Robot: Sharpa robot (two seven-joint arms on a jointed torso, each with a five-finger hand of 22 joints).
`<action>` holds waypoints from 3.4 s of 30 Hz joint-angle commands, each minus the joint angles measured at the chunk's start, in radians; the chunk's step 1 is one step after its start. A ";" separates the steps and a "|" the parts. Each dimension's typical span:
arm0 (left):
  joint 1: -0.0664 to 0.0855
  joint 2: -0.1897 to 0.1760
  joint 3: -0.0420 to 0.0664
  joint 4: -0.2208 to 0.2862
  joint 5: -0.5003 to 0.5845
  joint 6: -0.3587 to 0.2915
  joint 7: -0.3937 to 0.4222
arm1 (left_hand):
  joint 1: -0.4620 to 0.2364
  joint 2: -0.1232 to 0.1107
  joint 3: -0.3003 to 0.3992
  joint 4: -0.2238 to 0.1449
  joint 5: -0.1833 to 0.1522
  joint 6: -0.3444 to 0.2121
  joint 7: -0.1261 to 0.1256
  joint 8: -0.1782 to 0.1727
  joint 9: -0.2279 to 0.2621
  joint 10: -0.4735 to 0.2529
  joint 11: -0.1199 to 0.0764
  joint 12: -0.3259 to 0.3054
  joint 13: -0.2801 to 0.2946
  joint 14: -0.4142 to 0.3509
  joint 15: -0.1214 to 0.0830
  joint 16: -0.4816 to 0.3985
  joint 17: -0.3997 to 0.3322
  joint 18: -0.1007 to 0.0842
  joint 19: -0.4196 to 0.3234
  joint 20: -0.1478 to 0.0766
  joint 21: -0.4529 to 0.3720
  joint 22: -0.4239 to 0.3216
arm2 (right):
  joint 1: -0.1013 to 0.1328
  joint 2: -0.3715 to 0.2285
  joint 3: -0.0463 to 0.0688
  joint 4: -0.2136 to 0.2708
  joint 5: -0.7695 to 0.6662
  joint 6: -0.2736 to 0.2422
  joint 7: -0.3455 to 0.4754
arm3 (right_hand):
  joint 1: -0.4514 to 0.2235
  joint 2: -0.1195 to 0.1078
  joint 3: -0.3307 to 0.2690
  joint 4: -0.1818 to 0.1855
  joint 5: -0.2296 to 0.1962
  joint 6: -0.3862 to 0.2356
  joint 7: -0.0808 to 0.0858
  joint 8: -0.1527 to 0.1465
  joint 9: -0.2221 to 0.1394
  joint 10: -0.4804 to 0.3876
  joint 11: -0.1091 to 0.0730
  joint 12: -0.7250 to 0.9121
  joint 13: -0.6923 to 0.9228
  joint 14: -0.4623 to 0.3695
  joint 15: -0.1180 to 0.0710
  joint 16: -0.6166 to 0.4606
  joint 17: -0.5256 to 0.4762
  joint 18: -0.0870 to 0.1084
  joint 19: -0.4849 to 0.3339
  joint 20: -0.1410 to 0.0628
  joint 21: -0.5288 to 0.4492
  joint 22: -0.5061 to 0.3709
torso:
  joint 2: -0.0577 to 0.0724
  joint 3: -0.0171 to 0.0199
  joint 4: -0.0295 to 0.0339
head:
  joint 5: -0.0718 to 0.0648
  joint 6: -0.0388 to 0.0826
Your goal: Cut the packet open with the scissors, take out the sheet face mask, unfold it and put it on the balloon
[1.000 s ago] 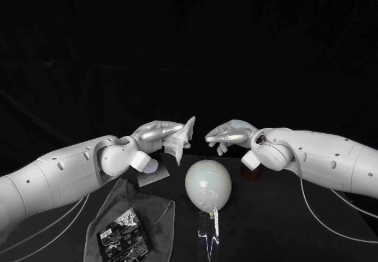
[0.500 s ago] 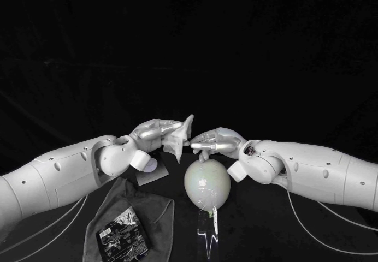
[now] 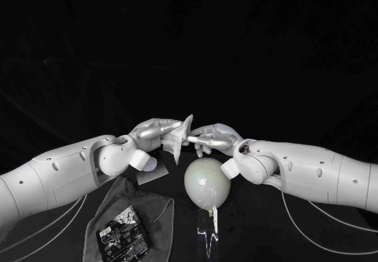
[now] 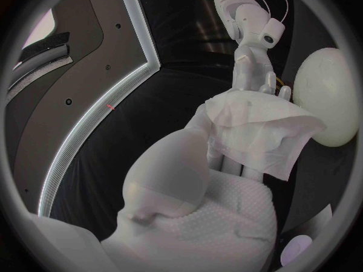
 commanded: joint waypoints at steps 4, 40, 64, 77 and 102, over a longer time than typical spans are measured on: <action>0.002 0.000 0.001 0.005 0.007 0.006 0.016 | -0.023 -0.022 0.056 -0.007 0.003 0.012 0.001 -0.008 0.001 0.010 -0.001 -0.006 -0.001 0.013 -0.004 0.014 0.011 0.019 0.016 -0.011 0.028 0.016 | -0.001 -0.001 0.001 0.000 0.022 -0.060 0.026 | 0.026 0.012 -0.034 0.022 -0.001 0.022 0.002 -0.008 -0.006 -0.010 0.004 0.062 0.039 0.062 -0.001 0.069 0.078 -0.002 0.037 -0.001 0.096 0.066 | -0.002 -0.0002 -0.0009 | 0.000 -0.001; 0.002 0.004 0.001 0.012 0.003 0.008 0.018 | -0.179 -0.209 0.475 0.032 0.002 0.027 0.001 -0.015 0.039 0.026 -0.002 -0.005 0.000 0.017 -0.009 0.060 0.059 0.014 -0.029 -0.027 0.167 0.111 | -0.004 0.006 0.001 0.037 0.030 -0.066 0.053 | 0.198 0.139 -0.032 0.028 0.000 0.191 -0.059 0.051 0.000 0.132 -0.047 0.305 0.272 0.283 -0.038 0.216 0.377 -0.042 0.184 -0.026 0.443 0.174 | -0.001 -0.0003 -0.0003 | 0.001 -0.002; 0.002 0.000 0.001 0.004 -0.025 -0.039 0.032 | -0.189 -0.225 0.507 0.023 0.002 0.030 0.006 -0.009 0.049 0.029 0.001 -0.004 0.001 -0.011 -0.002 0.060 0.063 0.010 -0.050 -0.024 0.180 0.122 | 0.008 -0.061 0.009 0.090 -0.034 -0.087 0.004 | 0.200 0.158 0.031 -0.012 0.000 0.200 -0.079 0.139 0.044 0.289 -0.069 0.511 0.529 0.364 -0.063 0.244 0.498 -0.061 0.234 -0.057 0.569 0.193 | -0.003 -0.0007 -0.0011 | 0.002 0.000; 0.001 0.003 0.001 -0.004 -0.095 -0.118 0.045 | -0.212 -0.241 0.538 0.007 0.002 0.032 0.006 0.004 0.066 0.014 0.006 -0.001 0.003 -0.089 0.011 0.100 0.089 -0.007 -0.114 -0.010 0.193 0.140 | 0.100 -0.122 0.016 0.144 -0.213 0.050 -0.147 | 0.181 0.143 0.079 -0.035 0.000 0.188 -0.077 0.167 0.057 0.299 -0.067 0.538 0.568 0.365 -0.063 0.245 0.496 -0.058 0.221 -0.058 0.573 0.189 | -0.002 -0.0006 -0.0007 | 0.000 0.004; 0.001 0.000 0.000 0.000 -0.136 -0.120 0.030 | -0.245 -0.250 0.566 -0.015 0.002 0.024 0.006 0.023 0.092 -0.002 0.011 0.004 0.006 -0.211 0.026 0.192 0.131 -0.016 -0.185 0.006 0.215 0.167 | 0.255 -0.045 0.016 -0.060 -0.472 0.331 -0.403 | 0.142 0.119 0.151 -0.069 0.000 0.178 -0.076 0.194 0.069 0.300 -0.067 0.533 0.571 0.372 -0.065 0.244 0.502 -0.060 0.228 -0.059 0.597 0.191 | -0.001 -0.0003 -0.0007 | 0.003 -0.002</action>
